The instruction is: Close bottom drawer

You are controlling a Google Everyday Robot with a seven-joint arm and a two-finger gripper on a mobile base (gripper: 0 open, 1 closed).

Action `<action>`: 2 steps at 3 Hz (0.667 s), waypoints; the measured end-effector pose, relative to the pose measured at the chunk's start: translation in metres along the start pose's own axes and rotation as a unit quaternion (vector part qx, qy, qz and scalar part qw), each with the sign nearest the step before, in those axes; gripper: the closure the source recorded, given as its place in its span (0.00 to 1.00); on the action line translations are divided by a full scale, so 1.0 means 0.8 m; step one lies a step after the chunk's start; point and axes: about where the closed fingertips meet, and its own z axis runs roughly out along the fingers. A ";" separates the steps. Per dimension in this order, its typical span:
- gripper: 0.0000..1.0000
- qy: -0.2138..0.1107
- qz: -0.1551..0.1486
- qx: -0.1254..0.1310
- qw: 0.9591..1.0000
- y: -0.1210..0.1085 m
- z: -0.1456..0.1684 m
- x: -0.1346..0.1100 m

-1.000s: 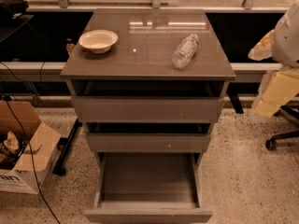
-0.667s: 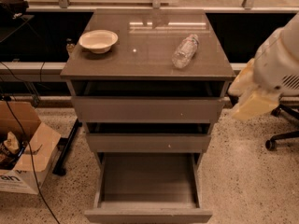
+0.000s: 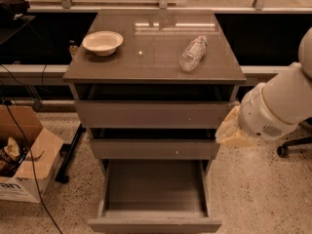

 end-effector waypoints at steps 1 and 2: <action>1.00 -0.030 0.006 -0.021 0.999 0.010 0.061 0.020; 1.00 -0.060 0.028 -0.038 0.997 0.012 0.114 0.048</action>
Offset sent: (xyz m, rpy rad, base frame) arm 0.0116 -0.0092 -0.1578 0.2358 0.1020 -0.0316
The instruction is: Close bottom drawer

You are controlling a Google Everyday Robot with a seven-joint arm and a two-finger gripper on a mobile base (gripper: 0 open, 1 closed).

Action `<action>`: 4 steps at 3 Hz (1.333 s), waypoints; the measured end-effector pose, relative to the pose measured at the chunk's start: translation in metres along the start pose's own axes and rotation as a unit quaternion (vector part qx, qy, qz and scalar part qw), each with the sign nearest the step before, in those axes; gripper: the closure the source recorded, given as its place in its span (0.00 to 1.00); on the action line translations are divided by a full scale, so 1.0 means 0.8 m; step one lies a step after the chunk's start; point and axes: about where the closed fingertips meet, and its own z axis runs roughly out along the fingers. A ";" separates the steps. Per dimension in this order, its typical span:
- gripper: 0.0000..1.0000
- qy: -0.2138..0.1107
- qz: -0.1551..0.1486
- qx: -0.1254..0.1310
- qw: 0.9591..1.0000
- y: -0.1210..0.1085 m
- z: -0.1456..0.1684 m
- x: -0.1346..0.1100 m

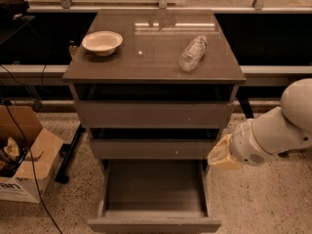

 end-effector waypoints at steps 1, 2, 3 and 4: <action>1.00 -0.002 0.002 -0.003 1.000 -0.001 0.006 0.002; 1.00 0.015 0.009 -0.013 1.000 0.004 0.026 0.009; 1.00 0.014 0.034 -0.026 0.999 0.015 0.065 0.033; 1.00 -0.032 0.061 -0.048 0.996 0.030 0.121 0.074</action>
Offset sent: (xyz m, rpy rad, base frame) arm -0.0036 0.0094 -0.0505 -0.0644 0.0974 -0.0200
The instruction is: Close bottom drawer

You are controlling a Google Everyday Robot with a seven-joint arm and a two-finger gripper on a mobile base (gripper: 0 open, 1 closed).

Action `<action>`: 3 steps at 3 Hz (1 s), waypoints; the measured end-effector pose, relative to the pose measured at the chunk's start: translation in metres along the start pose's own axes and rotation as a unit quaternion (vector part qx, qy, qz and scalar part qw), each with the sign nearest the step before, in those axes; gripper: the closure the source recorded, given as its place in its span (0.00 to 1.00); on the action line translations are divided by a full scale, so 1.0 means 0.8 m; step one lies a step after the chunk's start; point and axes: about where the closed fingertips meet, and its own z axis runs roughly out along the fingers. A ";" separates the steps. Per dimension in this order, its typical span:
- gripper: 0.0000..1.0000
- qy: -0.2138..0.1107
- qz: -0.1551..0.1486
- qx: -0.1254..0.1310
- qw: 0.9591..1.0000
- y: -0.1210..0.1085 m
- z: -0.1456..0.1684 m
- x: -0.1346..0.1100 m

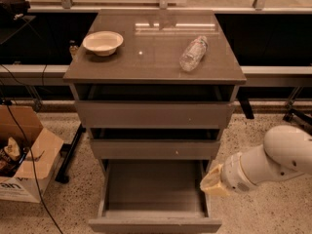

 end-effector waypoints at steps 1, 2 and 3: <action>1.00 -0.036 0.016 -0.023 0.999 0.003 0.046 0.041; 1.00 -0.079 0.048 -0.040 0.995 0.000 0.093 0.089; 1.00 -0.123 0.101 -0.077 0.984 0.002 0.159 0.145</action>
Offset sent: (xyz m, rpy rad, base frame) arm -0.0222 -0.0294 -0.1718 0.3171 0.1245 -0.1096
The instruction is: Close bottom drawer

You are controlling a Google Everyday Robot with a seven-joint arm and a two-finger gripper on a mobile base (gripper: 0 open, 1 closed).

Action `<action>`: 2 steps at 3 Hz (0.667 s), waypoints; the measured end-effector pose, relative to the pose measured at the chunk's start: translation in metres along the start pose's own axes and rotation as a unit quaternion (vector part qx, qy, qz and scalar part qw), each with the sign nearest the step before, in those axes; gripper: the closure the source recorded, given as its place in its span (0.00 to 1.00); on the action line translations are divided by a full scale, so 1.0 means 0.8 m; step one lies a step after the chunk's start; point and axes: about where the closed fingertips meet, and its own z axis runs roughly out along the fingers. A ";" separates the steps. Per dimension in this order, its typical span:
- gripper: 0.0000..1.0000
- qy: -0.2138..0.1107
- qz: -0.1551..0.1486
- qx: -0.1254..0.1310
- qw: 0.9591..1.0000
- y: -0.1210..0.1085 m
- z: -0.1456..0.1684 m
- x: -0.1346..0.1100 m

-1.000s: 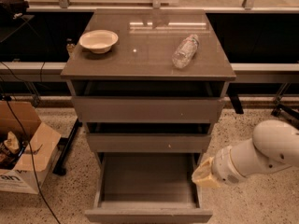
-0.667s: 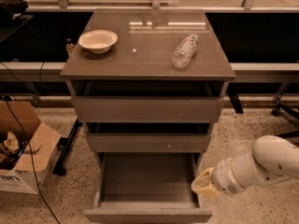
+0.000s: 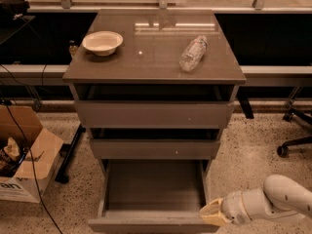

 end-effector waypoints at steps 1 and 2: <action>1.00 -0.001 0.004 -0.007 1.000 0.003 0.008 0.005; 1.00 0.008 0.008 -0.002 1.000 0.002 0.031 0.015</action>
Offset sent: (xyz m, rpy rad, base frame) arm -0.0069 0.0237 -0.0509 -0.0446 0.0275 -0.0165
